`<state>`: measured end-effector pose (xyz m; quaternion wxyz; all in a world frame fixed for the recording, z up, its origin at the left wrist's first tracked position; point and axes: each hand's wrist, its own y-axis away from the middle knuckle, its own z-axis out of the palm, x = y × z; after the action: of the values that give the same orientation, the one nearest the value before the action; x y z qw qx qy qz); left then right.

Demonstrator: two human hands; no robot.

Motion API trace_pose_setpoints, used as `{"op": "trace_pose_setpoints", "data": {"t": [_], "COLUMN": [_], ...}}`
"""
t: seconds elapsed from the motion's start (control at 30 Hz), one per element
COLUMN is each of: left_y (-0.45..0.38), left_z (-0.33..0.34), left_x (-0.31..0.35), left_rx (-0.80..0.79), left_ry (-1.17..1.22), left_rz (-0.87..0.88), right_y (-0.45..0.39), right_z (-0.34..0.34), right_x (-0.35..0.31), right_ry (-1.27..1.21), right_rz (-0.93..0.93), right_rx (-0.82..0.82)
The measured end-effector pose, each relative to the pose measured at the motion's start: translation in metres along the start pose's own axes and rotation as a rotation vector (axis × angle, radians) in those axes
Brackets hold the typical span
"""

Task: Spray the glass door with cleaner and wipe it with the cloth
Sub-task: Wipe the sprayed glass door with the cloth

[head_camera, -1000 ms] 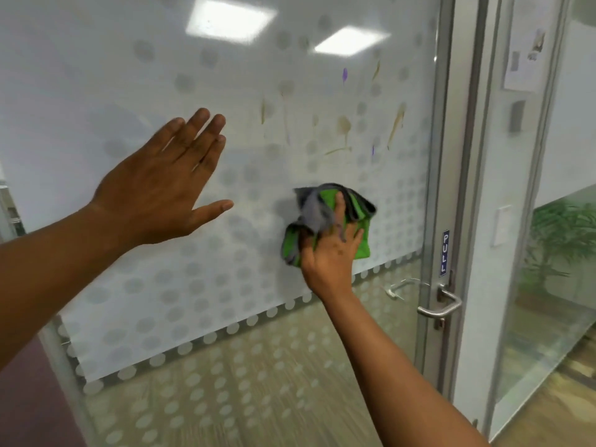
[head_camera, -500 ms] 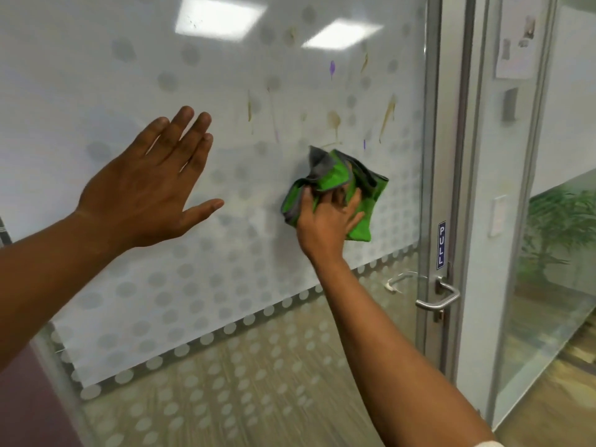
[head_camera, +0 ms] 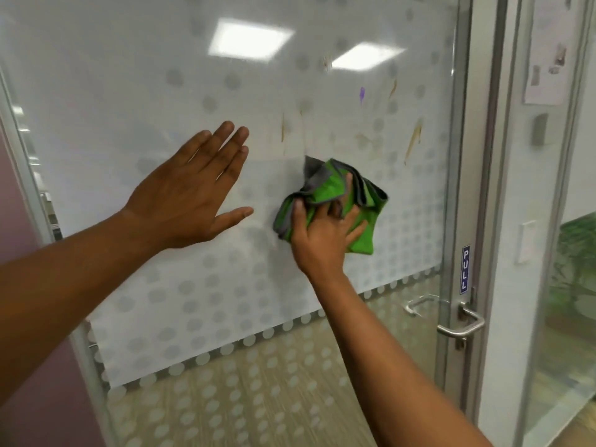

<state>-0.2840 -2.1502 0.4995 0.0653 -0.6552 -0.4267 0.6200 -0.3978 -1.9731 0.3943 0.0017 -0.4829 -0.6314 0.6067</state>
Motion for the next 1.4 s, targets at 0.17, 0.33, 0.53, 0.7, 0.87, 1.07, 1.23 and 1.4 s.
{"op": "trace_pose_setpoints", "data": {"t": [0.17, 0.33, 0.53, 0.7, 0.87, 1.07, 1.23, 1.4], "left_y": [-0.03, -0.047, -0.045, -0.046, -0.044, -0.041, -0.041, -0.042], "left_z": [-0.012, -0.011, -0.006, -0.01, -0.021, -0.026, -0.025, -0.027], "left_x": [-0.024, -0.041, -0.04, -0.042, -0.067, -0.086, -0.084, -0.084], "left_rx": [0.032, 0.002, 0.032, 0.038, 0.063, 0.032, 0.051, 0.037], "left_ry": [-0.02, -0.028, -0.033, -0.02, -0.017, -0.023, -0.017, 0.002], "left_rz": [-0.04, -0.095, -0.131, -0.201, -0.296, -0.38, -0.388, -0.382], "right_y": [-0.047, -0.096, -0.05, -0.06, -0.076, -0.091, -0.115, -0.144], "right_z": [-0.014, -0.023, -0.004, -0.01, -0.016, -0.019, -0.022, -0.03], "right_x": [-0.047, -0.05, -0.05, -0.072, -0.095, -0.122, -0.15, -0.175], "right_ry": [0.032, 0.009, 0.018, 0.084, 0.133, 0.147, 0.143, 0.116], "right_rz": [-0.344, -0.226, -0.224, -0.437, -0.567, -0.65, -0.645, -0.601], "right_rx": [0.091, 0.139, 0.107, 0.109, 0.11, 0.13, 0.163, 0.17]}}
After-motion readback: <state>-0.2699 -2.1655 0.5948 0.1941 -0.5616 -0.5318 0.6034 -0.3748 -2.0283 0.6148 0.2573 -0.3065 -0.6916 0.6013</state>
